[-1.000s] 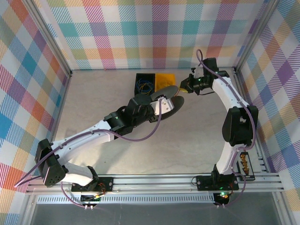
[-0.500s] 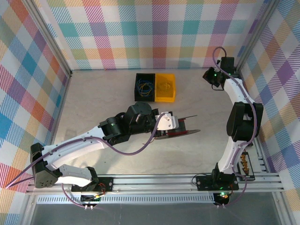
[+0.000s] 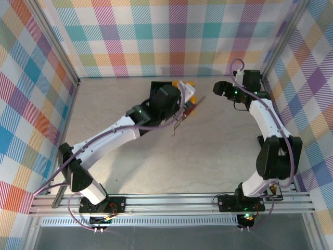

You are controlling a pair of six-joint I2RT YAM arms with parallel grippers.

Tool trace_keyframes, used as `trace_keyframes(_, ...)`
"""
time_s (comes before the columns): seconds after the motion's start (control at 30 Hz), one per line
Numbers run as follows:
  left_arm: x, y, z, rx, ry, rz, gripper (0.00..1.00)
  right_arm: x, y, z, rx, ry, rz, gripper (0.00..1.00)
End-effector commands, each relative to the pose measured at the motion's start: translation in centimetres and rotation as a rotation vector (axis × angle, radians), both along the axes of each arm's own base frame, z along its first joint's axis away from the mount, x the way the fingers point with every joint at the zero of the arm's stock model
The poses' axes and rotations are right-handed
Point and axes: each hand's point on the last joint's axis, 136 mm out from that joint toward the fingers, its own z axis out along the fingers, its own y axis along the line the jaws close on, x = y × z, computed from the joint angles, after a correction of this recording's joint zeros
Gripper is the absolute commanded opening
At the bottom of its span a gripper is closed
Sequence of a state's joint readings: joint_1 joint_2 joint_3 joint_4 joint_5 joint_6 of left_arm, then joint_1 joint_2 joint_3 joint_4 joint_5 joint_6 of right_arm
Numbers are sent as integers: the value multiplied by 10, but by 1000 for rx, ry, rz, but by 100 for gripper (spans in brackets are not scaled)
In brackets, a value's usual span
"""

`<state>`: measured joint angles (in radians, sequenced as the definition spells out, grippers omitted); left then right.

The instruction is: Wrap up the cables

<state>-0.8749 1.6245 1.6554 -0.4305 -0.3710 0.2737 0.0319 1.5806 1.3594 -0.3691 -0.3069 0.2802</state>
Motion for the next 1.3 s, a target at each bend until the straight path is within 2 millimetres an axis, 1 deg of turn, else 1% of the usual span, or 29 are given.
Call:
trace_keyframes(0.0,27,48,20,-148,69,281,0,-36,27,21,-79,-73,159,88)
trace_keyframes(0.07,37,57,15,-161,121,331,0,-61,53,31,-116,-122,275,94)
trace_keyframes(0.2,51,65,-1,-158,231,417,0,-119,114,40,-207,-229,545,96)
trace_keyframes(0.27,55,69,-10,-138,274,462,0,-145,137,41,-241,-274,667,97)
trace_keyframes(0.37,60,75,-22,-105,316,533,0,-173,161,44,-239,-308,765,96)
trace_keyframes(0.43,61,76,-30,-95,339,556,0,-184,173,46,-259,-322,800,96)
trace_keyframes(0.53,62,74,-36,-107,362,560,0,-188,182,47,-282,-320,814,93)
trace_keyframes(0.73,66,74,-41,-114,377,565,0,-191,201,45,-307,-319,843,89)
trace_keyframes(0.83,67,75,-42,-118,382,568,0,-188,209,39,-326,-304,843,86)
trace_keyframes(0.93,68,75,-41,-122,381,568,0,-181,214,34,-351,-297,811,80)
trace_keyframes(1.0,68,75,-40,-126,380,566,0,-175,215,31,-371,-292,784,72)
trace_keyframes(1.07,68,74,-39,-129,379,563,0,-171,216,29,-382,-285,768,67)
trace_keyframes(1.1,68,74,-38,-132,379,561,0,-169,216,28,-387,-285,762,62)
trace_keyframes(1.2,68,74,-38,-133,379,559,0,-167,216,27,-393,-284,753,56)
trace_keyframes(1.27,68,74,-37,-136,378,556,0,-165,216,26,-399,-277,748,47)
